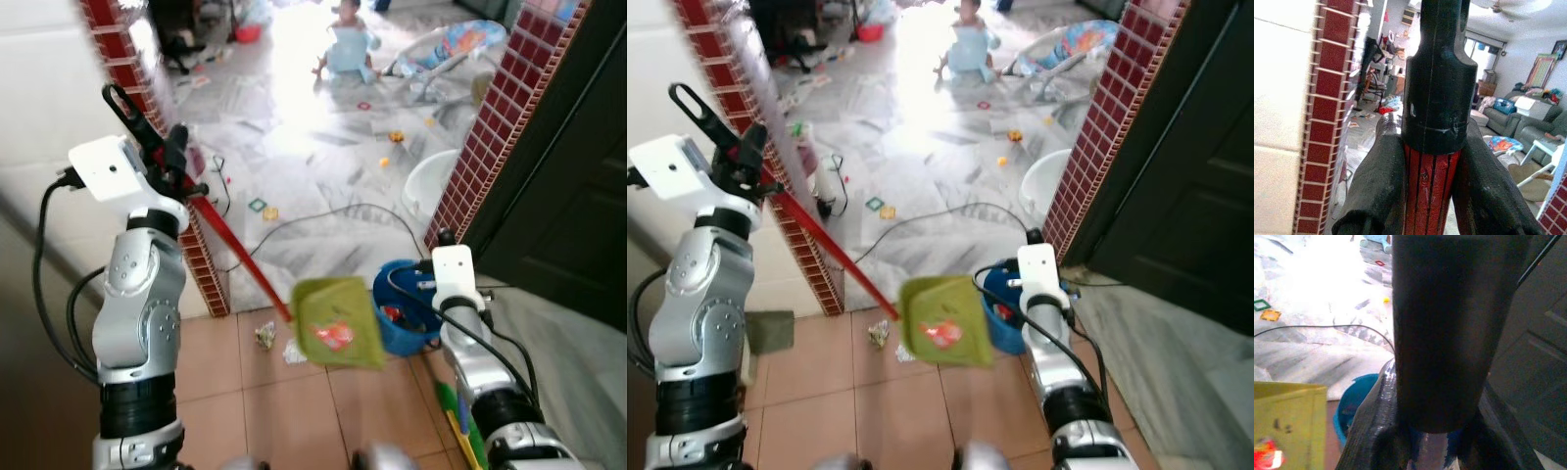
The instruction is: Sweep floor
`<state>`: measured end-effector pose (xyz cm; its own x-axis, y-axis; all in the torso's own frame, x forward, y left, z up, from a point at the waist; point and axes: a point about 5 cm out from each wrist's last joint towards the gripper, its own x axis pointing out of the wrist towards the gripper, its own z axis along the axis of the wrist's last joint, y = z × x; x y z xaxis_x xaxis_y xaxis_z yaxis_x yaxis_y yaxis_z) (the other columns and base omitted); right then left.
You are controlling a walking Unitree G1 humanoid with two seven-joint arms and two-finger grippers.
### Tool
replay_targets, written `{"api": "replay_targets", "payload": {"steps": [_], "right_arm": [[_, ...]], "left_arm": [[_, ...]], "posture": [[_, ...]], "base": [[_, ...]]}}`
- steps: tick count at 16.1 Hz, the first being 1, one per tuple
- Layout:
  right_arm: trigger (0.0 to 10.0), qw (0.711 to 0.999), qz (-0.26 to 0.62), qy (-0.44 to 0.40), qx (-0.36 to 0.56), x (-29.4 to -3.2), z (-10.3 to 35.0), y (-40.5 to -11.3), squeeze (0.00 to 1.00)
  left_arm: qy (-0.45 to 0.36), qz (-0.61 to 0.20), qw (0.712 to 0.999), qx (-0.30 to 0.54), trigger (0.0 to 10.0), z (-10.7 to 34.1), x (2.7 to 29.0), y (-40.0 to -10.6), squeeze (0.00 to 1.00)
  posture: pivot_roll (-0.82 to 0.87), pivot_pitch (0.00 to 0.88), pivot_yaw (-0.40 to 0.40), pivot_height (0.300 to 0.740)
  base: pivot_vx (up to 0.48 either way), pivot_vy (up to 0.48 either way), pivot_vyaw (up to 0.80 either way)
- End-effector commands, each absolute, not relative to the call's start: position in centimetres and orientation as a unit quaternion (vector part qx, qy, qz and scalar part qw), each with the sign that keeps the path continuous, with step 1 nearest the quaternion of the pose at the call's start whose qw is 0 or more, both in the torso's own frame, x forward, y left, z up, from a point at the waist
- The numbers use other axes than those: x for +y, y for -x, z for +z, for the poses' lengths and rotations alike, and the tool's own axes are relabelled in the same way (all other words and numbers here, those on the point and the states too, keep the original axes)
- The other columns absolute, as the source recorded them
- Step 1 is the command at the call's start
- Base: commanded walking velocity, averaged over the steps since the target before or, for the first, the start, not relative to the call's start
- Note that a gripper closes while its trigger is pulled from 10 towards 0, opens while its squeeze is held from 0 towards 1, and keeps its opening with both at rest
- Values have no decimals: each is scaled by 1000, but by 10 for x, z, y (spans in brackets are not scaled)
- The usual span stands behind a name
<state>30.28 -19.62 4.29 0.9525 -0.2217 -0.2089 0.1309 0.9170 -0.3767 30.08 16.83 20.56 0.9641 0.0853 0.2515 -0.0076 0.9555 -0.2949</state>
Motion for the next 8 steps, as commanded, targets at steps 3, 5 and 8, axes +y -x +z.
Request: {"api": "replay_targets", "payload": {"steps": [3,5,8], "right_arm": [[10000,970,-100,186,118,-202,47,-306,0],[10000,970,-98,186,118,-202,47,-307,0],[10000,970,-96,187,119,-202,47,-307,0]], "left_arm": [[159,-7,973,-169,10000,227,155,-300,0],[155,-9,973,-170,10000,227,155,-300,0],[153,-8,973,-170,10000,227,154,-300,0]], "posture": [[-40,0,21,740],[-40,0,21,740],[-40,0,19,740]], "base": [[403,-185,0],[388,-279,0],[384,-282,0]]}}
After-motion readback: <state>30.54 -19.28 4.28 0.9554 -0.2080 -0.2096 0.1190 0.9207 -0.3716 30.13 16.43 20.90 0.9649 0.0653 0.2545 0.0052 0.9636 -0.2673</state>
